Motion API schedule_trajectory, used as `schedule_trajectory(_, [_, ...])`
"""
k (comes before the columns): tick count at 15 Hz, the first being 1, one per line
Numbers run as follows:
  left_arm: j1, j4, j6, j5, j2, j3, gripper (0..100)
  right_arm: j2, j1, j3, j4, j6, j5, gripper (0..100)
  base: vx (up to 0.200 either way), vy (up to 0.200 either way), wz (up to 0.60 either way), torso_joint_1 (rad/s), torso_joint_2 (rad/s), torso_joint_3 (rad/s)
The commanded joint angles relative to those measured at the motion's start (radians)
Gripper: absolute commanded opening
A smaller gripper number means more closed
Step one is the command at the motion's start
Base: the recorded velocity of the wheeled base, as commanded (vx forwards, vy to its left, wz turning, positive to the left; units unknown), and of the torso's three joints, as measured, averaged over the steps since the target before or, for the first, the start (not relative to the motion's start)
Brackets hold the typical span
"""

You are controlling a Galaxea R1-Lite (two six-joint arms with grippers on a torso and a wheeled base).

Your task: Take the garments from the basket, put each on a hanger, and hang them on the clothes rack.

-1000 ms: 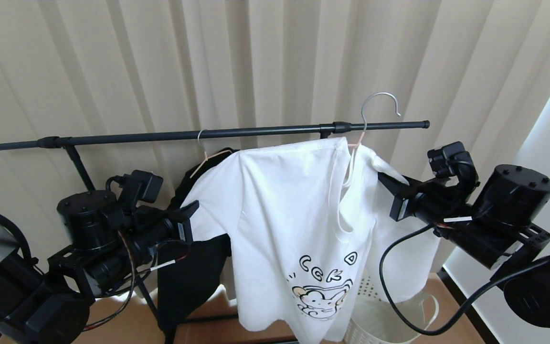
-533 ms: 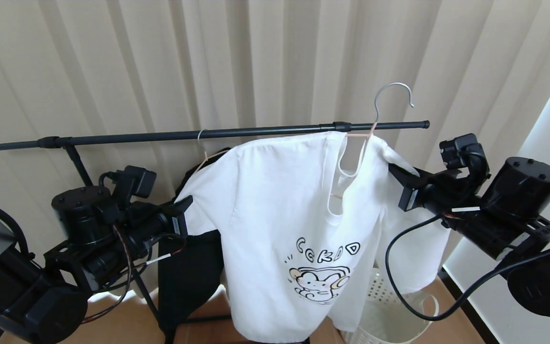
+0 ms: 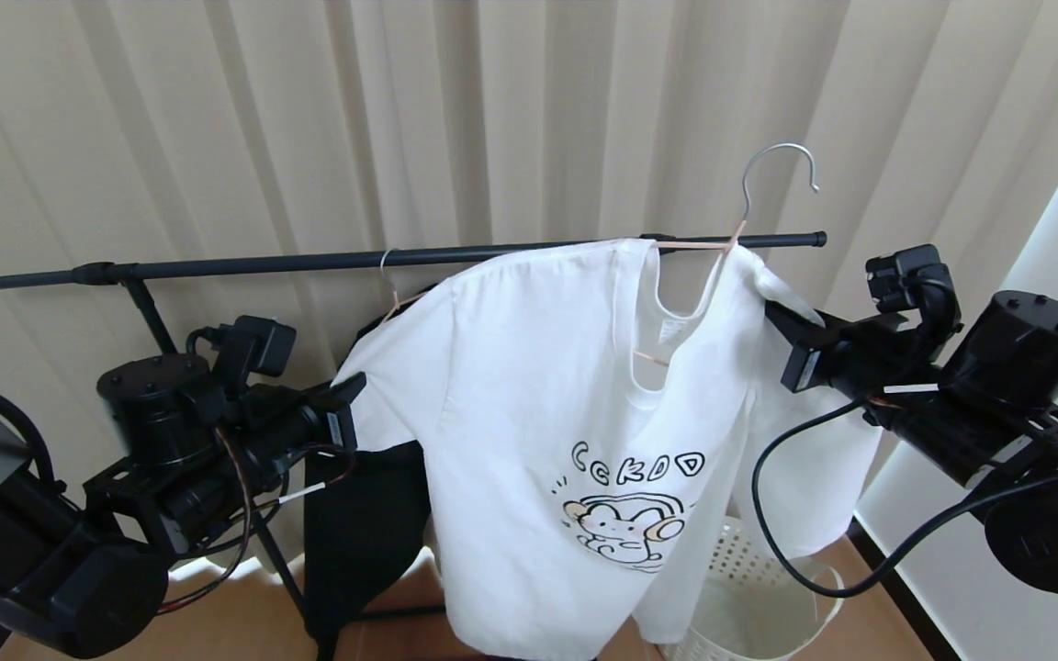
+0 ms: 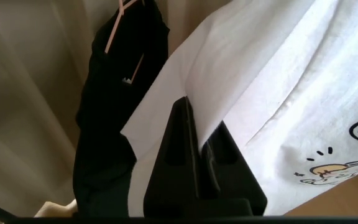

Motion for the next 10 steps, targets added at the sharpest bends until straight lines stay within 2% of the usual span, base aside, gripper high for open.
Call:
schedule_trajectory(1, [0.0,0.0,-0.001,0.0,0.007,-0.005,0,-0.002,-0.013,-0.009,-0.001,0.0,0.0,0,0.0,0.0,0.0,0.0,0.0,0.0])
schedule_trajectory(10, [0.002,0.0,-0.001,0.0,0.007,-0.002,0,-0.02,-0.05,-0.024,0.018,0.0,0.026,0,0.0,0.0,0.0,0.0,0.0,0.0])
